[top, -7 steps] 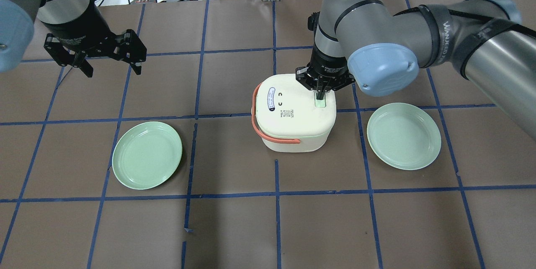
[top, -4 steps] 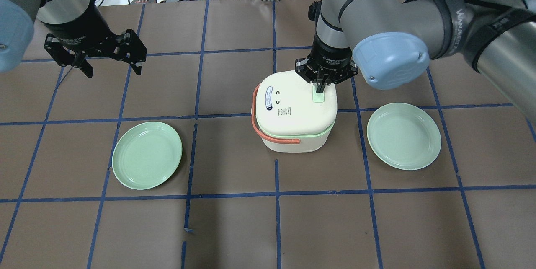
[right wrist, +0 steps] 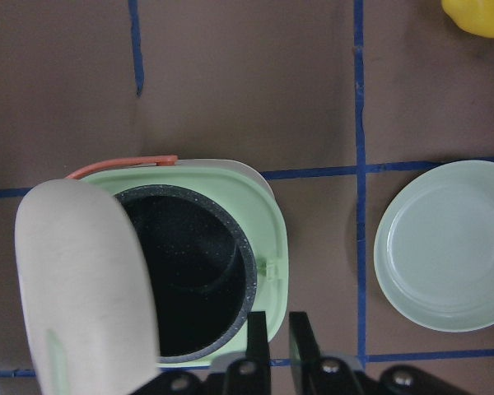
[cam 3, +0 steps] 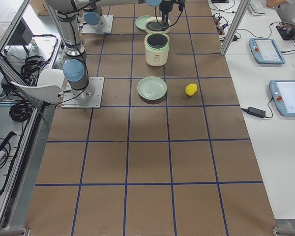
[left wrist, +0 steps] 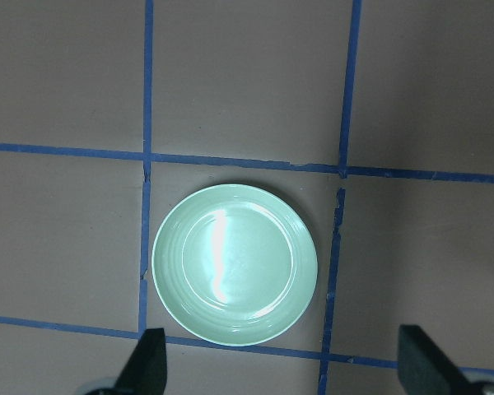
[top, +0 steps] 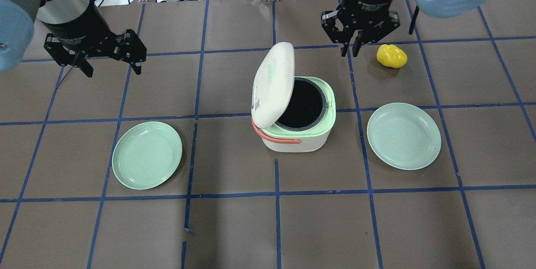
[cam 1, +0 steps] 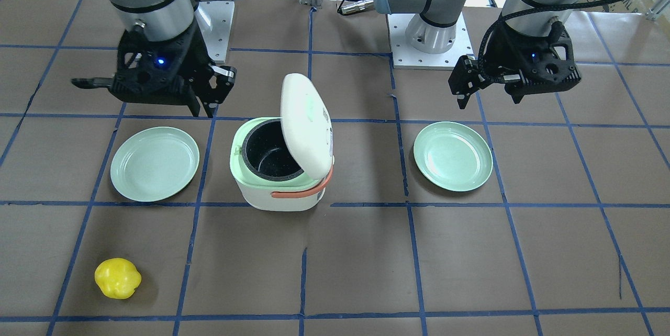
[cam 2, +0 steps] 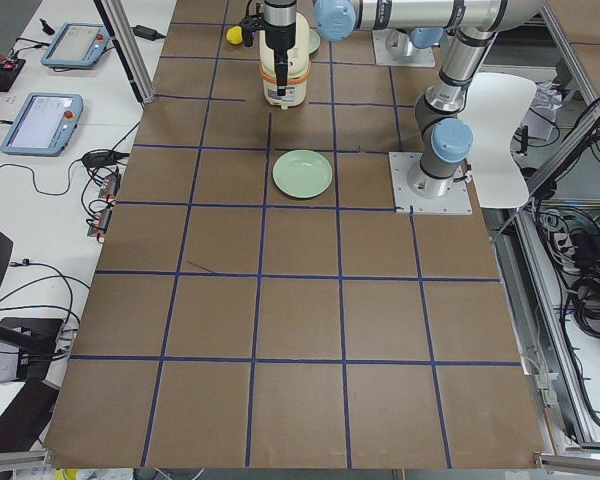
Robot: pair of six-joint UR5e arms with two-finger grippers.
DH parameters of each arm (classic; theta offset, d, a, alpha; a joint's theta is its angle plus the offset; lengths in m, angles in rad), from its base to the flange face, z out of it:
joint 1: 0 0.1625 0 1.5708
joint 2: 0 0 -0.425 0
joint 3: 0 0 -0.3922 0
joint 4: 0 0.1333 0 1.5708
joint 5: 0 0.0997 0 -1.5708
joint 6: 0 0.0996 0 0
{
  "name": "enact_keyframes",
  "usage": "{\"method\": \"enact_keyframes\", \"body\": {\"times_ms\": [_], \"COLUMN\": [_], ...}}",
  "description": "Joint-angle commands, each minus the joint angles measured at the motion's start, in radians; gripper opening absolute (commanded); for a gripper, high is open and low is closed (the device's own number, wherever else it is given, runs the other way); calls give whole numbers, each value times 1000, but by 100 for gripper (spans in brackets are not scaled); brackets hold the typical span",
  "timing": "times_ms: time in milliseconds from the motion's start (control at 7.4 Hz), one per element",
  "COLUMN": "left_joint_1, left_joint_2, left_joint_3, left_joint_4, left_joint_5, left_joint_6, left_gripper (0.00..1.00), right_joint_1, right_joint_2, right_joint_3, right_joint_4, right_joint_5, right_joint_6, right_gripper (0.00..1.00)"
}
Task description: Press rice cooker button
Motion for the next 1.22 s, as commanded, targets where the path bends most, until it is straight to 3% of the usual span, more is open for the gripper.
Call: {"method": "enact_keyframes", "body": {"times_ms": [0,135,1081], "left_joint_1": [0,0,0], "left_joint_2": [0,0,0], "left_joint_3": [0,0,0], "left_joint_4": [0,0,0], "left_joint_5": [0,0,0], "left_joint_6": [0,0,0], "left_gripper": [100,100,100], "right_joint_1": [-71,-85,-108], "right_joint_2": [-53,-63,-43], "right_joint_3": [3,32,82], "right_joint_4": [43,21,-61], "right_joint_5": [-5,-14,-8], "right_joint_6": [-63,-118,-111], "right_gripper": [94,100,99]}}
